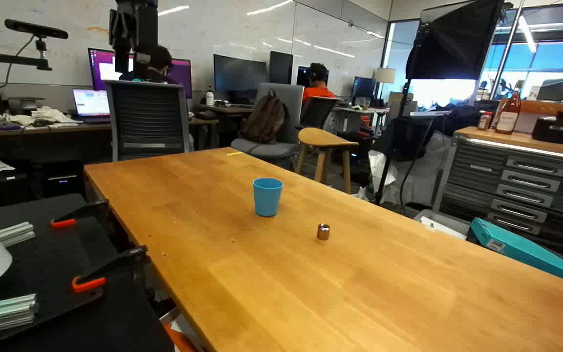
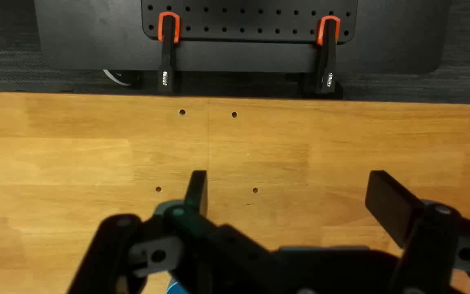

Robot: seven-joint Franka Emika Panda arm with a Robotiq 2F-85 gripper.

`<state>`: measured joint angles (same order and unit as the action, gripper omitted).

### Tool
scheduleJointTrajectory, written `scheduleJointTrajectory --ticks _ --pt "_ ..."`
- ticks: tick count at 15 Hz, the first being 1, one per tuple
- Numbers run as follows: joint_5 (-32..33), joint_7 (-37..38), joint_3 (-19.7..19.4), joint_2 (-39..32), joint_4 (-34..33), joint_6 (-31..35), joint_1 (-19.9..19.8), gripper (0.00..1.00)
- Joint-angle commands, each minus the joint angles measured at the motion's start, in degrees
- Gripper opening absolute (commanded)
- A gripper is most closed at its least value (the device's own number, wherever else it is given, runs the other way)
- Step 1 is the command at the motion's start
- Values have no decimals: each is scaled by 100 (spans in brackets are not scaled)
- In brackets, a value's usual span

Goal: Put the silver object inside the light blue cup

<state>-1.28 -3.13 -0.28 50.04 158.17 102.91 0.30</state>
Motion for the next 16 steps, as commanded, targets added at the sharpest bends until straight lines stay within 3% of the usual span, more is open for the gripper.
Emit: scheduleJointTrajectory --ticks 1,5,7,12,16 --pt "14 16 -18 -2 -19 -7 23 100" --pt "14 17 -18 -1 -32 -7 23 100" --pt "79 278 91 -405 -187 606 -94 100" --pt "205 889 -135 -1971 -777 2762 -778 100" --pt "522 1673 -86 -3333 -1386 3529 -1375 100"
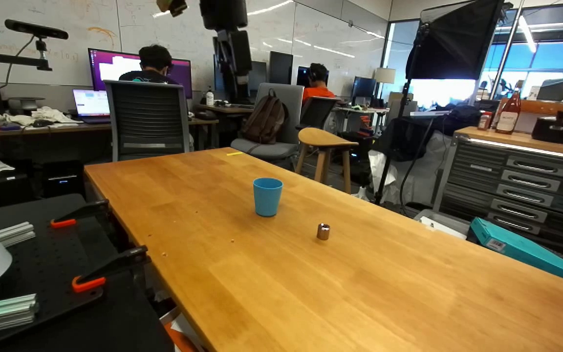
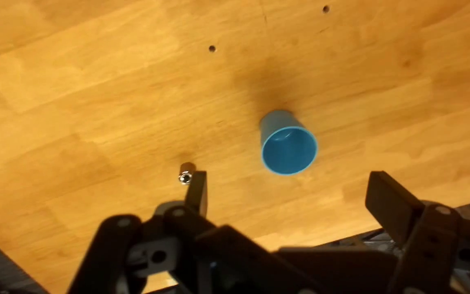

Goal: Put the silver object inside the light blue cup

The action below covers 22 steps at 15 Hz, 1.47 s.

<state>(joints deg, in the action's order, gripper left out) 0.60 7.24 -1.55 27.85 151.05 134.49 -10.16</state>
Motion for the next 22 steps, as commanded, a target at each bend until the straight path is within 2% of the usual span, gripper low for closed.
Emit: scheduleJointTrajectory --ticks 1,4,6,10,13,17,22 --pt "505 916 51 -1482 -865 446 -458 100" --pt "880 1628 -85 -2553 -1509 524 -583 100" --pt "940 1961 -268 -3272 -2046 458 -496 100" --pt "773 2326 -684 -4712 -3168 489 -225 100" --pt "642 2472 -956 -5504 -3790 544 -34 100" --pt "428 2451 -1091 -6182 -4296 481 118 100" --pt "146 2331 -1032 -6448 -4493 580 232 100"
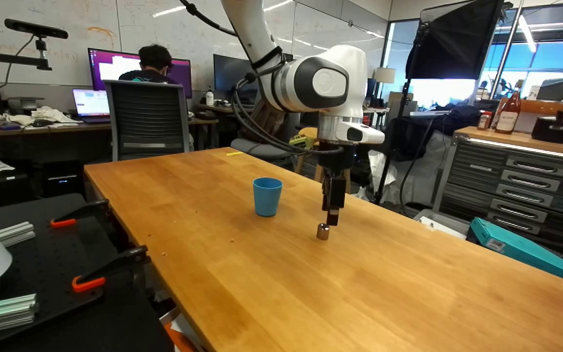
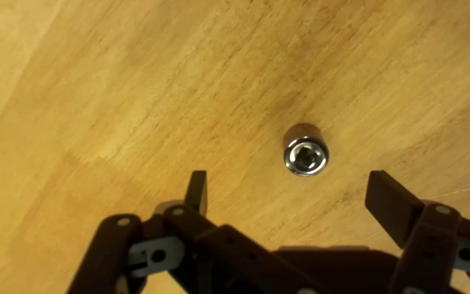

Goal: Put the silver object inside the light blue cup

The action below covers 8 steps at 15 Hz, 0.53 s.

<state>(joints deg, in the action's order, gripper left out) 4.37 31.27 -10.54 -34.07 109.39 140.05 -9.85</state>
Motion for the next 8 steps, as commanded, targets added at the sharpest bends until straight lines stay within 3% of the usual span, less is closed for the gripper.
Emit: scheduleJointTrajectory --ticks 1,8 --pt "-280 -76 -127 -286 -348 28 223 100" --pt "-420 -113 -162 -191 -117 -29 297 100"
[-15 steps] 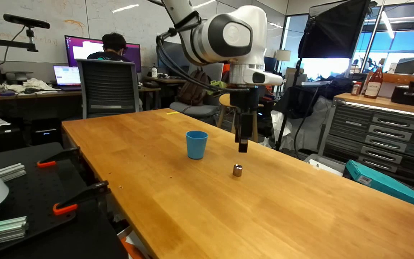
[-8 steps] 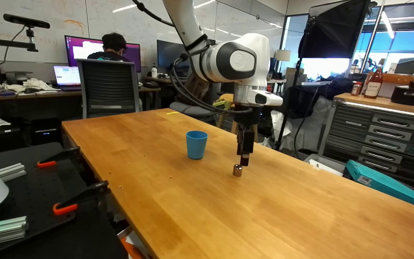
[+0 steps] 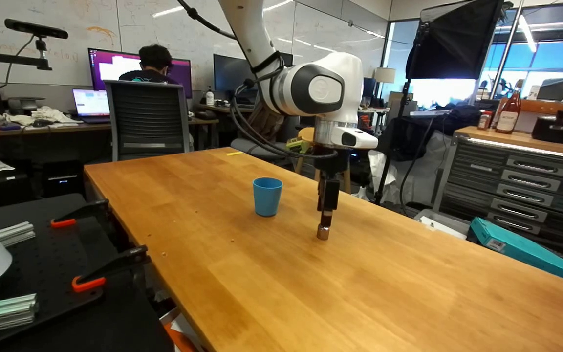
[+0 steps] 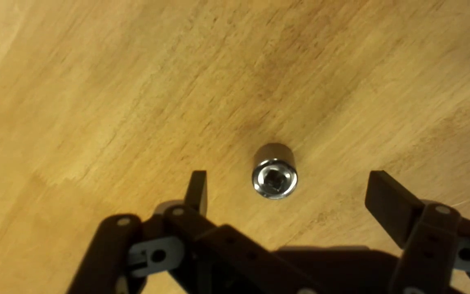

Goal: Put the silver object inside the light blue cup

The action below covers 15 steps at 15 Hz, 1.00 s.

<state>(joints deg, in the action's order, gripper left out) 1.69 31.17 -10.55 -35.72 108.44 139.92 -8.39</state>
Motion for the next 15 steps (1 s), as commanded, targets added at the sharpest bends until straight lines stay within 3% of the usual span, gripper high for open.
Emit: scheduleJointTrajectory --ticks 1,14,15 --pt "-152 -103 -161 -26 -21 -16 154 100" --pt "-848 -267 -68 -418 -170 405 -42 100" --pt "-872 -278 -69 -439 -159 469 -46 76"
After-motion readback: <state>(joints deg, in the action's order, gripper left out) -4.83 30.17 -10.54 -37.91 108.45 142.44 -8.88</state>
